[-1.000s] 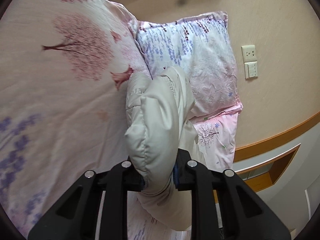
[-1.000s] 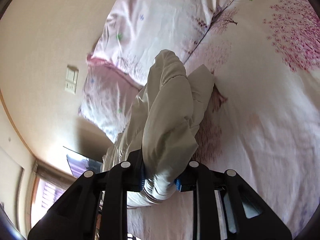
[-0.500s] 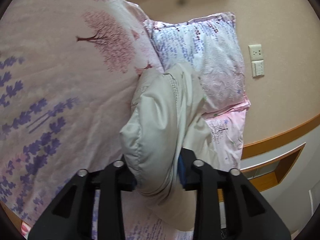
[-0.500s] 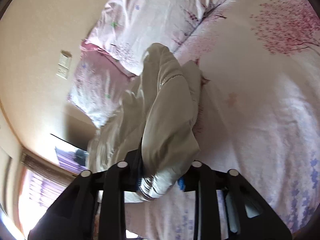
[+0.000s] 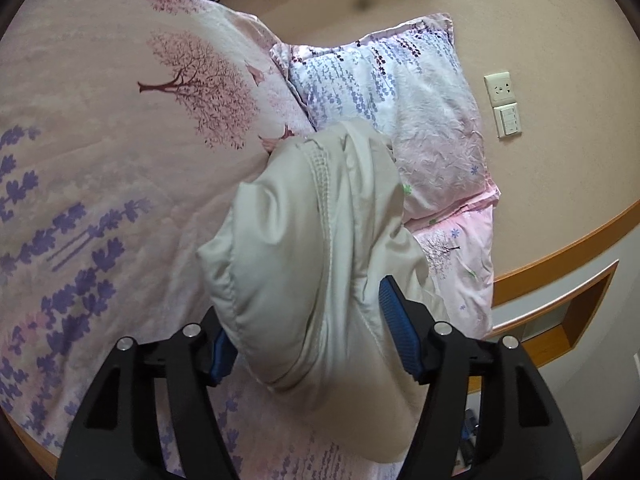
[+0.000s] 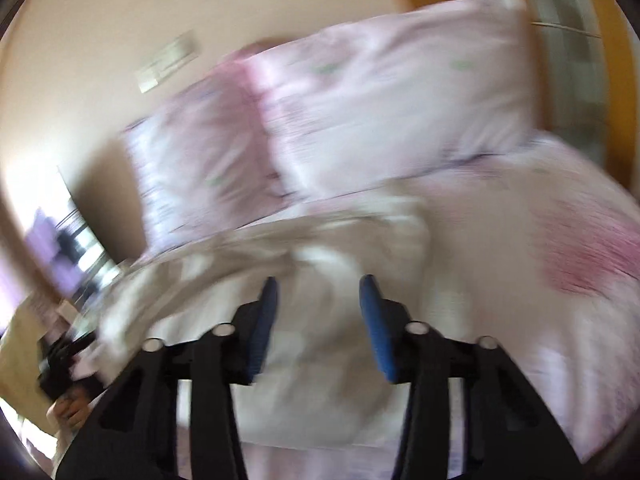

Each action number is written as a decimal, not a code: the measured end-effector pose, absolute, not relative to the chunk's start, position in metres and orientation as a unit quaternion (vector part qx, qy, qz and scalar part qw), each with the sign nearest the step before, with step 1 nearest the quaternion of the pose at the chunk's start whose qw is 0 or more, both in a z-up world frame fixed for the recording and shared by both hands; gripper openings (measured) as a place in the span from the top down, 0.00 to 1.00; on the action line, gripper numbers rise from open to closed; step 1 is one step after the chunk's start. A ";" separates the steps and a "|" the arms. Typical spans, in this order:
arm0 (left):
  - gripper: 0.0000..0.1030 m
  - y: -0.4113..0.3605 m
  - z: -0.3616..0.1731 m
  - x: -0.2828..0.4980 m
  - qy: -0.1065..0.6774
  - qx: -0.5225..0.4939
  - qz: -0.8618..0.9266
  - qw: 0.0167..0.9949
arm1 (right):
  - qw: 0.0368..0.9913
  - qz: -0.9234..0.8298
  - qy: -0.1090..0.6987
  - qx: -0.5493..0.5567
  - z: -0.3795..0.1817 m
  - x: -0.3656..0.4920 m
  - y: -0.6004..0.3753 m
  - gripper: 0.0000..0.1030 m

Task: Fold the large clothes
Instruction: 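Grasp the folded jacket end with both grippers, then lift the jacket end with both grippers and fold it over the bundle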

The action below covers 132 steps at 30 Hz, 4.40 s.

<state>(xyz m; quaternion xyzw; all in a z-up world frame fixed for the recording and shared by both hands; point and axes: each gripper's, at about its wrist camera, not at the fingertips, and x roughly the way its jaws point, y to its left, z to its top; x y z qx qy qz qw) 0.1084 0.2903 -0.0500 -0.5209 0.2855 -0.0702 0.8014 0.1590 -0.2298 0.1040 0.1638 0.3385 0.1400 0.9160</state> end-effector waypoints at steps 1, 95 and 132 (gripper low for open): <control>0.38 0.290 -0.050 0.110 0.284 -0.519 -0.066 0.804 | 0.913 0.152 0.346 0.155 0.104 0.166 -0.216 0.72; 0.66 -0.017 0.105 0.113 0.163 -0.142 -0.391 0.894 | 0.785 0.221 0.541 0.208 0.007 0.274 -0.205 0.92; 0.56 -0.169 0.043 0.121 0.242 0.011 -0.469 0.849 | 0.864 0.189 0.369 0.286 0.085 0.167 -0.358 0.45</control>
